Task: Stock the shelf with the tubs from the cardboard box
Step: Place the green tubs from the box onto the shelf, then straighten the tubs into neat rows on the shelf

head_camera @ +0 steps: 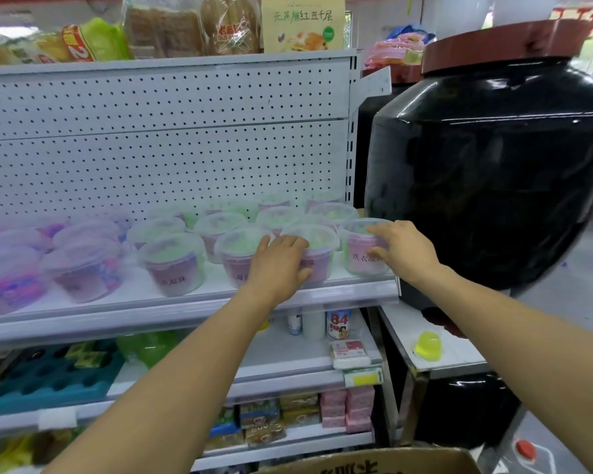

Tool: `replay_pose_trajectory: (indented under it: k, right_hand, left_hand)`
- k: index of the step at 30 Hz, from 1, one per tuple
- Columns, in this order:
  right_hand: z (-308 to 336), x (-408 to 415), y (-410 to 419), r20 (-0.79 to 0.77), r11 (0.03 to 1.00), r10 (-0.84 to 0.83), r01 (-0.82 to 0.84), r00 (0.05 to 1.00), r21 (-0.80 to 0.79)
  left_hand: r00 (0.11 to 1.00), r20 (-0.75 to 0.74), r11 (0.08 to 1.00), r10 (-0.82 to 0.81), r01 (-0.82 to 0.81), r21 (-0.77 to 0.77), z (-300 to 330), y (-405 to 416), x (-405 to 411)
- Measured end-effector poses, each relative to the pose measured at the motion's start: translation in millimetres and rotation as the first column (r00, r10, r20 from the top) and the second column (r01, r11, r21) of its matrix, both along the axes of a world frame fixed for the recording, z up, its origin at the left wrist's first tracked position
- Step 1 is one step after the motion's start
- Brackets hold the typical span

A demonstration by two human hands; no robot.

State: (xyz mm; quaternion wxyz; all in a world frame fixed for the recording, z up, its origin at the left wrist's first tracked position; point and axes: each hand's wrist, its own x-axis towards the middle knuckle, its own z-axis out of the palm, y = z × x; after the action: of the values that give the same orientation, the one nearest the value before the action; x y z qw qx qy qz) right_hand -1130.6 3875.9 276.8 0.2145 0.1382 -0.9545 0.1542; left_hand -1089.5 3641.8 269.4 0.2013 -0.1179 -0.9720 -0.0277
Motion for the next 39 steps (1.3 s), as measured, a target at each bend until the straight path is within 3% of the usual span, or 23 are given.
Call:
replay_pose_trajectory:
  k: [12, 15, 19, 23, 27, 34, 39]
  right_hand:
    - [-1.4, 0.7, -27.5, 0.115, 0.958, -0.208, 0.178, 0.971, 0.224]
    - [4.0, 15.7, -41.7, 0.035, 0.937, -0.219, 0.2, 0.975, 0.288]
    - [12.2, 48.9, -75.9, -0.134, 0.977, -0.107, 0.129, 0.985, 0.171]
    - [13.5, 84.9, -125.3, -0.172, 0.998, -0.024, 0.035, 0.985, 0.056]
    - [9.0, 107.1, -188.3, -0.267, 0.998, 0.046, -0.033, 0.963, 0.054]
    - [9.2, 122.7, -322.9, -0.302, 0.975, 0.208, -0.223, 0.93, -0.017]
    - [32.6, 105.6, -428.7, -0.26, 0.939, 0.331, -0.345, 0.907, -0.011]
  left_hand:
    - [0.992, 0.124, 0.995, -0.037, 0.048, -0.085, 1.4, -38.9, 17.3]
    - [0.989, 0.117, 0.988, -0.096, 0.108, -0.107, 1.1, -46.4, 13.4]
    - [0.988, 0.022, 0.984, -0.155, 0.156, -0.084, 2.1, -68.5, 19.7]
    - [0.973, -0.128, 0.981, -0.192, 0.19, -0.03, 7.5, -112.1, 46.2]
    - [0.96, -0.22, 0.982, -0.172, 0.184, 0.034, 6.2, -179.0, 79.5]
    - [0.931, -0.365, 0.997, -0.007, 0.032, 0.064, 11.6, -322.8, 134.1]
    - [0.936, -0.308, 0.985, 0.17, -0.171, 0.025, 23.5, -419.7, 149.5]
